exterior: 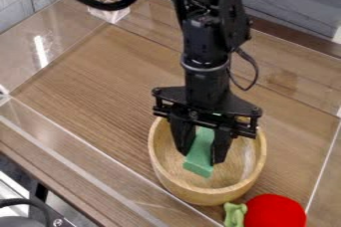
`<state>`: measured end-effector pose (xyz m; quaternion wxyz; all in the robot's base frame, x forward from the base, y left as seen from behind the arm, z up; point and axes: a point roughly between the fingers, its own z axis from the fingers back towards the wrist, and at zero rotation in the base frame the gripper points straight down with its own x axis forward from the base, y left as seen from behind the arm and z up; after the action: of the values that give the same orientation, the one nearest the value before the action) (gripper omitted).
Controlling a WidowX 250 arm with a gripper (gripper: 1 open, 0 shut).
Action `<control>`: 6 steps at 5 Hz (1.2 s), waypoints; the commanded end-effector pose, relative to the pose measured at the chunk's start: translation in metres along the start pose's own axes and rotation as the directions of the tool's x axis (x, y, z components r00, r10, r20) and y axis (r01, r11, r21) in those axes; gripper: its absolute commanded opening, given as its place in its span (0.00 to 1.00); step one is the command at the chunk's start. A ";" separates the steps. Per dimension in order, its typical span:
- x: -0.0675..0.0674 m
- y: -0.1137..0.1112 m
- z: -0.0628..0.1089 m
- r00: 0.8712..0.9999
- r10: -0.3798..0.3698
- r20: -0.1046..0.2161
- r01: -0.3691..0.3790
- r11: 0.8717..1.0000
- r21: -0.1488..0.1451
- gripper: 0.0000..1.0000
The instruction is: Remove the green block from the brown bowl and put it on the table
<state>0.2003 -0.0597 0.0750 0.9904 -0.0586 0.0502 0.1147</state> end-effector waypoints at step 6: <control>0.042 0.031 0.091 0.975 0.033 0.220 -0.031 0.999 -0.011 0.00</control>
<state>0.2357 -0.0093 0.1414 0.9888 -0.0460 -0.0296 0.1391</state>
